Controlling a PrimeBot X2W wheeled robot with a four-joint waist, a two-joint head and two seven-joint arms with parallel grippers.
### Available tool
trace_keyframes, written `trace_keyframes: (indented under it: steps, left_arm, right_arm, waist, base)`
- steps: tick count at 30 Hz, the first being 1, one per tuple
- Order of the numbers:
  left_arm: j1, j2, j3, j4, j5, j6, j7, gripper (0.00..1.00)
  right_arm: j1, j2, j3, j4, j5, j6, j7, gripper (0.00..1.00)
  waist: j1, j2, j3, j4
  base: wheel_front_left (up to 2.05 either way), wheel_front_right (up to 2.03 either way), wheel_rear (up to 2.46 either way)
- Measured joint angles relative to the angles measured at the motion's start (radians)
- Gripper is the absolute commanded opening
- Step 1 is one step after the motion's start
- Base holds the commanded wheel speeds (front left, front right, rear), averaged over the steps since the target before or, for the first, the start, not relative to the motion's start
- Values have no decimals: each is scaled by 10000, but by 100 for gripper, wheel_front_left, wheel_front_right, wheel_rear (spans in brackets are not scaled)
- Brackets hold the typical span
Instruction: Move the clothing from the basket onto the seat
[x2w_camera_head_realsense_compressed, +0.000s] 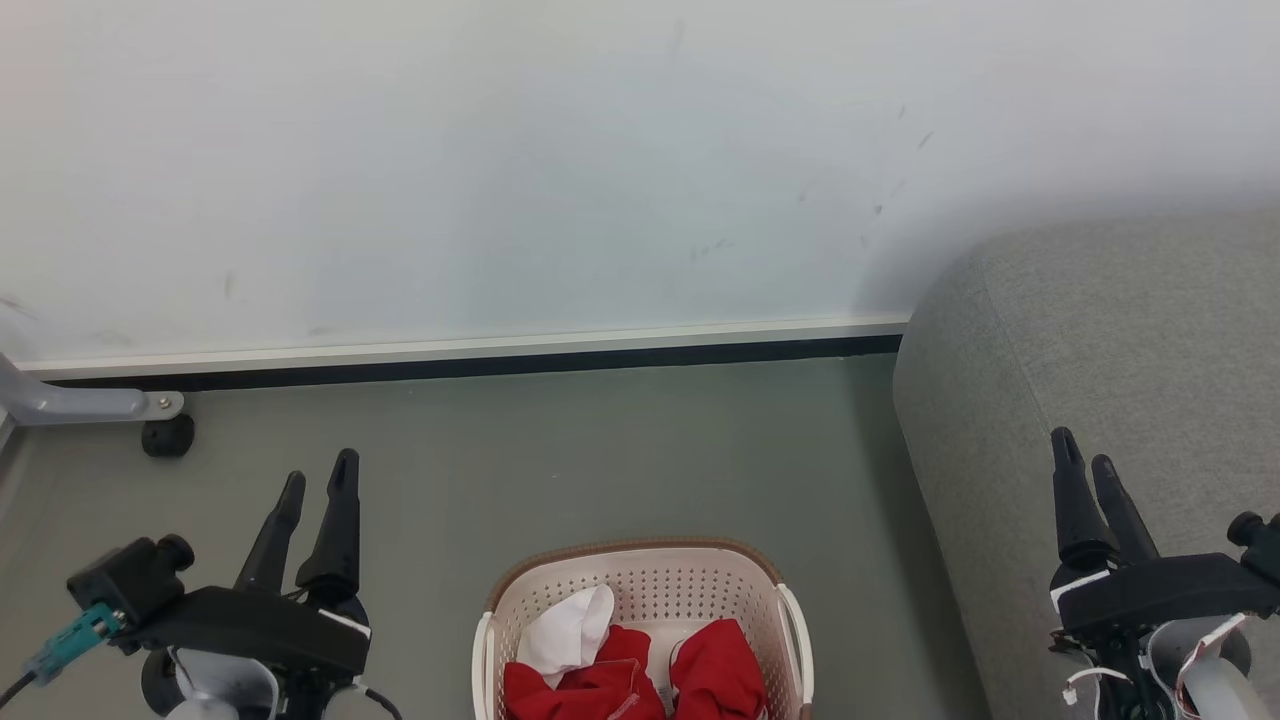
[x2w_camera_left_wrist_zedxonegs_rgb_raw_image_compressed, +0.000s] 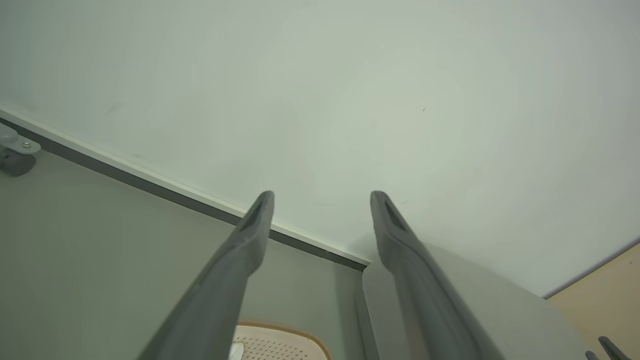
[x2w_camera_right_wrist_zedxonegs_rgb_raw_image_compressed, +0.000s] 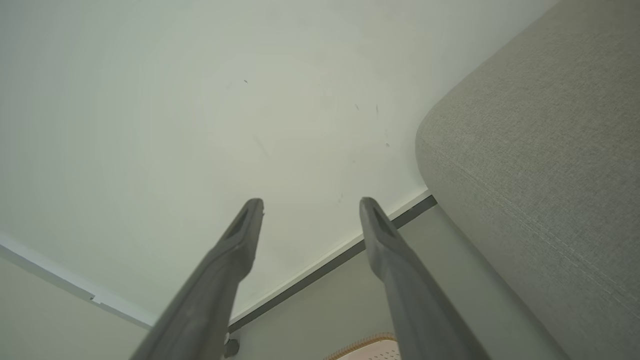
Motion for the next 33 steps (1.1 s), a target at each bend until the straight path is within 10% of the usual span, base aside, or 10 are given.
trace_keyframes:
  steps: [33]
  left_arm:
    - [-145,681,-1039,-8,4086,1267,-370,100]
  right_arm:
    - [-417,-869,2010,180,-4414,-849,-704,100]
  waist:
    - [0,0,-106,44]
  base:
    - [0,0,0]
